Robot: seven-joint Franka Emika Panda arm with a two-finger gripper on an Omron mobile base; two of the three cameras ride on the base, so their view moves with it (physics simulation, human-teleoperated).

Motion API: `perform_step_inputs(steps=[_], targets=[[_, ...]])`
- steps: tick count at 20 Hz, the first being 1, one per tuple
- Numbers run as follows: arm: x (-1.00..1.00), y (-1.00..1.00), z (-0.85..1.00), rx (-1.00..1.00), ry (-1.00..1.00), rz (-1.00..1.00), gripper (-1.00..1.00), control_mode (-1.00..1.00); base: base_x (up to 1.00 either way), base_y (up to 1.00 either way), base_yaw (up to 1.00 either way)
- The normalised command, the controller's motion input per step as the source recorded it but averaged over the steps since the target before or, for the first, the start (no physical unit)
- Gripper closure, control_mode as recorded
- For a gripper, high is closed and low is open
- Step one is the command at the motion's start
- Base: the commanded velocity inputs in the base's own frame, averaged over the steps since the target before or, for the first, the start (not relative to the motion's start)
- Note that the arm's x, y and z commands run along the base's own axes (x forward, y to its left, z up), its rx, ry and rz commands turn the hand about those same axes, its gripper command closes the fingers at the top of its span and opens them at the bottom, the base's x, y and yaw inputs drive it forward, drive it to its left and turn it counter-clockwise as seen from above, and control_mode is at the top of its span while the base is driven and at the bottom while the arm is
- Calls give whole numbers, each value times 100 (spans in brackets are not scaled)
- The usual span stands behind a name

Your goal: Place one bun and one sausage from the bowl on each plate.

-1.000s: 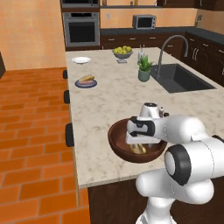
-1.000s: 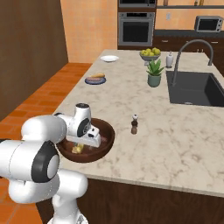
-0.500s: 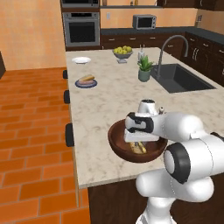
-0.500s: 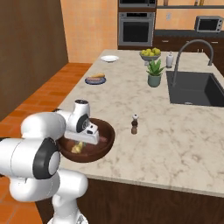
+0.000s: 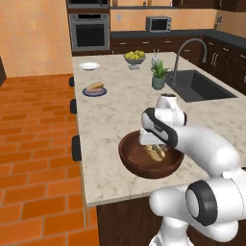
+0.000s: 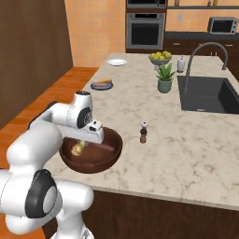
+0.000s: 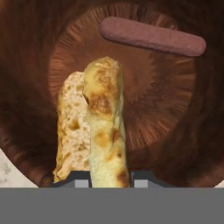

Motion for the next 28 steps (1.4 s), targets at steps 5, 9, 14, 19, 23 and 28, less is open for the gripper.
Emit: perform_step_inputs(steps=[5,9,14,19,23,28], targets=[[-38,-1,76,0,-1,0,100,-100,0,0,0],[-90,-9,49,0,-17,0,100,-100,0,0,0],[-59,-1,67,-2,-7,0,100,-100,0,0,0],[-42,1,51,-6,-6,0,100,-100,0,0,0],[-19,0,39,-2,-1,0,100,-100,0,0,0],[-35,0,2,0,0,0,100,-100,0,0,0]])
